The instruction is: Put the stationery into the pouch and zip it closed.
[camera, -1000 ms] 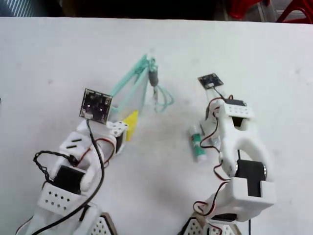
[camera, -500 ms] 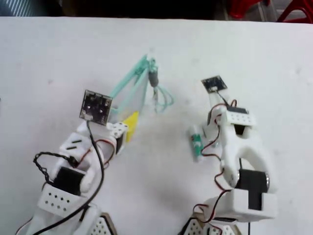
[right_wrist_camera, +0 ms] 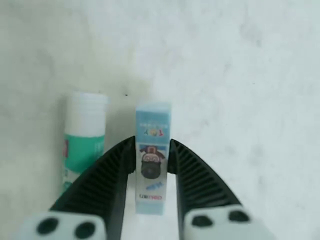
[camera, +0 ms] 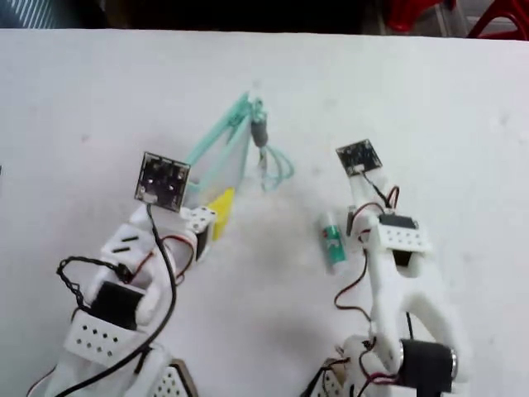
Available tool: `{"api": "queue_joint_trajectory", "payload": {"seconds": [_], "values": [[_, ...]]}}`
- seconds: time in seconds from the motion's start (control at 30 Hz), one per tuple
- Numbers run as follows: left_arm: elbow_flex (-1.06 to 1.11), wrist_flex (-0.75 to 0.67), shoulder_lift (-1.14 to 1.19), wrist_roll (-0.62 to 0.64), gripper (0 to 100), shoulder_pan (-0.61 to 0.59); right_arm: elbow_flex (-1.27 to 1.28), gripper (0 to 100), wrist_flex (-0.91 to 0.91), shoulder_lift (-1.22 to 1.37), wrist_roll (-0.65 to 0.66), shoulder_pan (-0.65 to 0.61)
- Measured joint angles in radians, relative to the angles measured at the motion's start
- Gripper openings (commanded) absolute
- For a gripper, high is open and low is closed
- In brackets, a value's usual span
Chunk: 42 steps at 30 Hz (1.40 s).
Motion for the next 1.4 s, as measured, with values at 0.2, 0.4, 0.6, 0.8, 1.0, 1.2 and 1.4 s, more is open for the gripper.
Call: {"api": "queue_joint_trajectory", "payload": {"seconds": [0.2,0.4,0.6,0.8,1.0,1.2,1.4], "values": [[0.0,0.0,0.0,0.0,21,0.0,0.155,1.7,-0.089,-0.19,0.0,-0.009],[0.0,0.0,0.002,0.0,21,0.0,0.33,1.7,-0.167,-0.437,-0.002,-0.021],[0.0,0.0,0.002,0.0,21,0.0,0.446,1.7,-0.18,-0.637,0.002,-0.052],[0.0,0.0,0.002,0.0,21,0.0,0.509,1.7,-0.18,-0.77,0.002,-0.058],[0.0,0.0,0.002,0.0,21,0.0,0.571,1.7,-0.18,-0.928,0.002,-0.02],[0.0,0.0,0.002,0.0,21,0.0,0.667,1.7,-0.172,-1.14,0.002,0.008],[0.0,0.0,0.003,0.0,21,0.0,0.678,1.7,0.008,-1.407,0.002,0.003]]}}
